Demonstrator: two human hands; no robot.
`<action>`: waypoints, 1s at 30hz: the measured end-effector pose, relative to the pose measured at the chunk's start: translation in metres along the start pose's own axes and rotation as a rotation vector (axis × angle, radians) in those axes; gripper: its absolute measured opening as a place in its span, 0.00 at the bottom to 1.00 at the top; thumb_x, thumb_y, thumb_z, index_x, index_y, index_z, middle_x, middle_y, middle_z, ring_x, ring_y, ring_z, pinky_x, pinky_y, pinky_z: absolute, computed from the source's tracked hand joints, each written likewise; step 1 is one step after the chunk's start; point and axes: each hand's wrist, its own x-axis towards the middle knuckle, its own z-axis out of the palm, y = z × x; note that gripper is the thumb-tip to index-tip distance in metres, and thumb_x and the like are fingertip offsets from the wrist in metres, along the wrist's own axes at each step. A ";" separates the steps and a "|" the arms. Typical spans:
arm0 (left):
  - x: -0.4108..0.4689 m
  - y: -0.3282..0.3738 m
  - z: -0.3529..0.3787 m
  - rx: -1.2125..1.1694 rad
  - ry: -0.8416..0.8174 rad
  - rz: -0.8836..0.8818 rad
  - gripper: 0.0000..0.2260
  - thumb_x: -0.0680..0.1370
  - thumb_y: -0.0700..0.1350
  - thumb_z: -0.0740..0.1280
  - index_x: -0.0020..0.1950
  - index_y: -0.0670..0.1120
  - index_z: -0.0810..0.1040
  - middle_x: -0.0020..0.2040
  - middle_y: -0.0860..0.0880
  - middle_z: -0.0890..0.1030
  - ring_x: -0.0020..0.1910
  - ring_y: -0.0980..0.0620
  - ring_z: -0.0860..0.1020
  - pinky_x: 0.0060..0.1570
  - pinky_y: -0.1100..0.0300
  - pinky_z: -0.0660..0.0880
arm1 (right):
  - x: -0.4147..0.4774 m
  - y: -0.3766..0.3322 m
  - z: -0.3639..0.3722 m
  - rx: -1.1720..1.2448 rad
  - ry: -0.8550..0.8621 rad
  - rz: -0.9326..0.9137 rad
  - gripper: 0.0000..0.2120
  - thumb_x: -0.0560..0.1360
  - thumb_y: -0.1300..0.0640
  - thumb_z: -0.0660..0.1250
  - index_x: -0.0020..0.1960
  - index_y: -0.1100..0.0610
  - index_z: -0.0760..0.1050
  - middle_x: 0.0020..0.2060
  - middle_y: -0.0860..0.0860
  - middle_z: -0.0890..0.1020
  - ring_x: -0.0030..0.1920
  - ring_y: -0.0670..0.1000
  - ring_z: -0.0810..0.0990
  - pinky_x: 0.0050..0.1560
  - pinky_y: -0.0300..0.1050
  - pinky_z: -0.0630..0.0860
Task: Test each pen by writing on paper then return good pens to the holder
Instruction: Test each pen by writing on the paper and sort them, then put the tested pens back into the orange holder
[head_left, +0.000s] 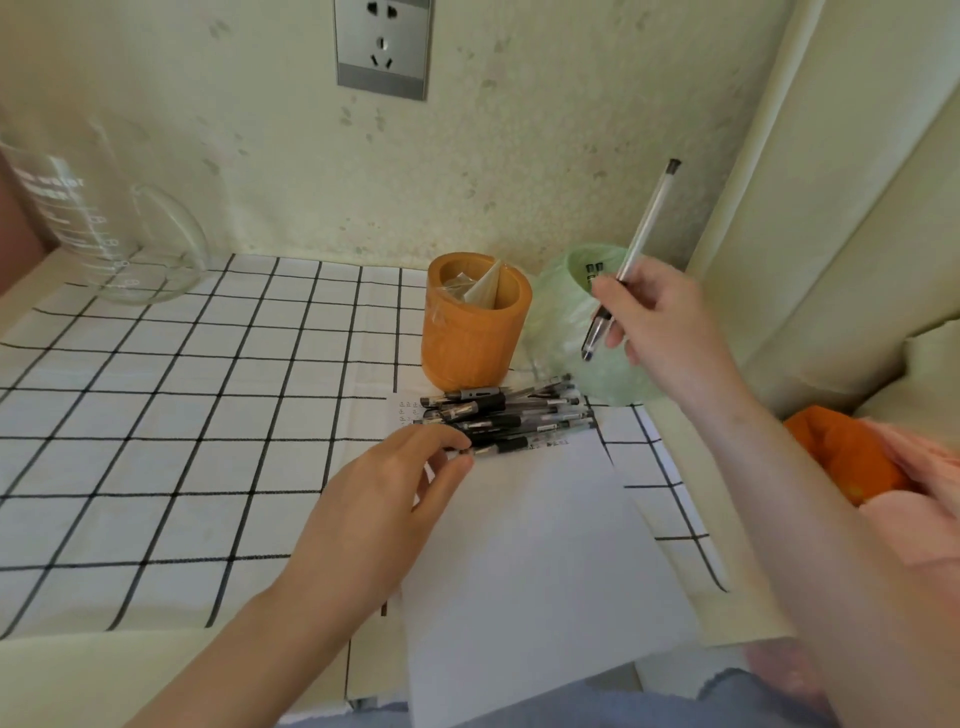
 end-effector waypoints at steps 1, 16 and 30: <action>0.001 0.001 -0.001 -0.002 0.007 0.004 0.12 0.76 0.57 0.57 0.56 0.58 0.74 0.42 0.63 0.74 0.41 0.62 0.74 0.37 0.69 0.71 | 0.012 0.000 -0.005 -0.076 0.012 -0.015 0.09 0.79 0.56 0.63 0.41 0.54 0.72 0.32 0.49 0.76 0.27 0.41 0.75 0.30 0.36 0.70; 0.008 0.000 -0.011 0.009 0.022 -0.017 0.12 0.77 0.54 0.59 0.59 0.58 0.72 0.43 0.63 0.73 0.41 0.63 0.74 0.38 0.68 0.74 | 0.076 0.008 -0.014 -0.649 -0.076 0.079 0.14 0.77 0.51 0.66 0.46 0.64 0.79 0.40 0.59 0.80 0.47 0.60 0.79 0.43 0.47 0.72; 0.004 -0.004 -0.016 0.018 0.036 -0.024 0.12 0.77 0.54 0.59 0.60 0.58 0.72 0.42 0.65 0.71 0.41 0.64 0.74 0.39 0.68 0.74 | -0.017 -0.017 0.064 -0.210 -0.112 -0.071 0.27 0.72 0.46 0.71 0.65 0.54 0.68 0.57 0.45 0.66 0.58 0.46 0.72 0.55 0.37 0.68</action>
